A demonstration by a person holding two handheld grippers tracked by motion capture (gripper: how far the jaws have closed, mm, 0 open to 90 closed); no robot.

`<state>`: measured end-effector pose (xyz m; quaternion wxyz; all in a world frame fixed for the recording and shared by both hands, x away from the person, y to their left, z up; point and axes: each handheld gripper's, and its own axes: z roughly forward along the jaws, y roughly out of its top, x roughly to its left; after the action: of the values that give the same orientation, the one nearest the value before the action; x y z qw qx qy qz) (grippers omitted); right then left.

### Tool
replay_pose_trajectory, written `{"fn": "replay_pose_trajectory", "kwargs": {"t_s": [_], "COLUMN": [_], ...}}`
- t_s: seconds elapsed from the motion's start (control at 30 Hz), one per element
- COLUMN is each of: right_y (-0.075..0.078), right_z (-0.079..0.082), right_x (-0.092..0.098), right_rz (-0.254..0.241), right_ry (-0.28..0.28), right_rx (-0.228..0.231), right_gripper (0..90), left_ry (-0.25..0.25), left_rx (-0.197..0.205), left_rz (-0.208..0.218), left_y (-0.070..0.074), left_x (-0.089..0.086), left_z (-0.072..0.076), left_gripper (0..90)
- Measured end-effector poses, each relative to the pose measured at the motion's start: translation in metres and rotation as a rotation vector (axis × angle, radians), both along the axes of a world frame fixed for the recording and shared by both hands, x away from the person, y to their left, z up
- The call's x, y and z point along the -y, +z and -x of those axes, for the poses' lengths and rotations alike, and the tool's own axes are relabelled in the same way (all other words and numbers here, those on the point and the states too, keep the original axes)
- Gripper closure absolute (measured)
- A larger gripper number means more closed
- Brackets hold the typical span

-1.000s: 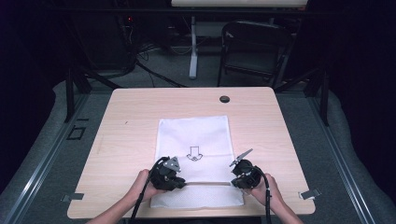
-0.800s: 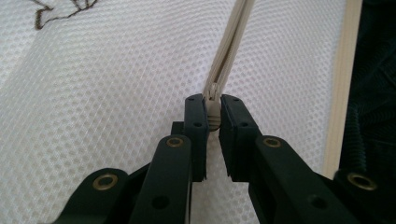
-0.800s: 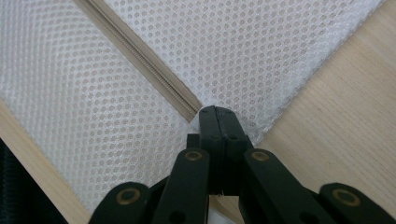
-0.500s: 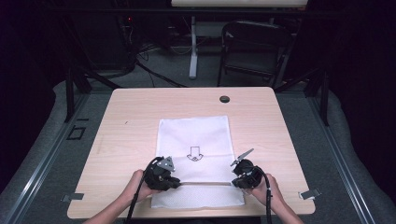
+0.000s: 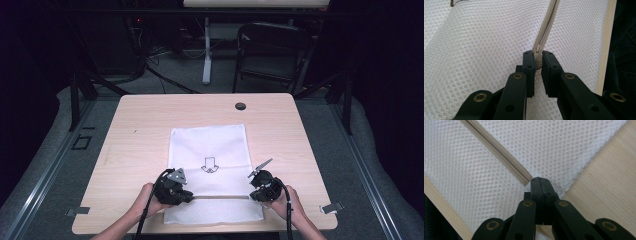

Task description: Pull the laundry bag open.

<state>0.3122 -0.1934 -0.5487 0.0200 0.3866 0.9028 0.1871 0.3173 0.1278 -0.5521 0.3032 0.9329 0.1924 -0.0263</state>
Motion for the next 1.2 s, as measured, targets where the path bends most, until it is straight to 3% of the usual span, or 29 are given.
{"fn": "replay_pose_trajectory", "kwargs": {"t_s": [0.1,0.17,0.2,0.3,0.4,0.5,0.57,0.93,1.2], "right_y": [0.005,0.002,0.000,-0.003,-0.004,-0.004,-0.004,-0.003,-0.003], "right_z": [0.001,0.000,-0.001,-0.003,-0.006,-0.005,-0.005,-0.004,-0.005], "right_x": [-0.005,-0.012,-0.014,-0.012,-0.008,-0.007,-0.005,0.001,0.002], "right_rz": [-0.043,-0.044,0.011,0.020,-0.008,0.007,-0.018,-0.006,0.007], "right_ry": [0.001,0.019,0.033,0.009,-0.019,-0.018,-0.032,-0.041,-0.047], "right_rx": [0.048,0.041,0.034,0.040,0.018,0.017,0.003,-0.019,-0.012], "right_gripper": [90.0,90.0,90.0,90.0,90.0,90.0,90.0,90.0,90.0], "left_ry": [-0.011,-0.021,-0.024,-0.029,-0.034,-0.041,-0.045,0.021,0.039], "left_rx": [0.000,0.001,0.004,0.007,0.012,0.010,0.021,0.007,0.008], "left_rz": [-0.001,-0.002,-0.008,-0.010,-0.011,-0.015,-0.028,-0.031,-0.027], "left_y": [-0.001,-0.001,-0.001,-0.002,-0.001,-0.001,0.000,-0.002,0.001], "left_x": [0.004,0.008,0.009,0.008,0.008,0.007,0.007,-0.022,-0.033], "left_z": [-0.003,-0.003,-0.003,-0.003,-0.001,-0.001,0.000,-0.003,-0.002], "left_gripper": [81.3,81.3,81.3,81.3,81.4,81.5,81.5,81.5,81.5]}}
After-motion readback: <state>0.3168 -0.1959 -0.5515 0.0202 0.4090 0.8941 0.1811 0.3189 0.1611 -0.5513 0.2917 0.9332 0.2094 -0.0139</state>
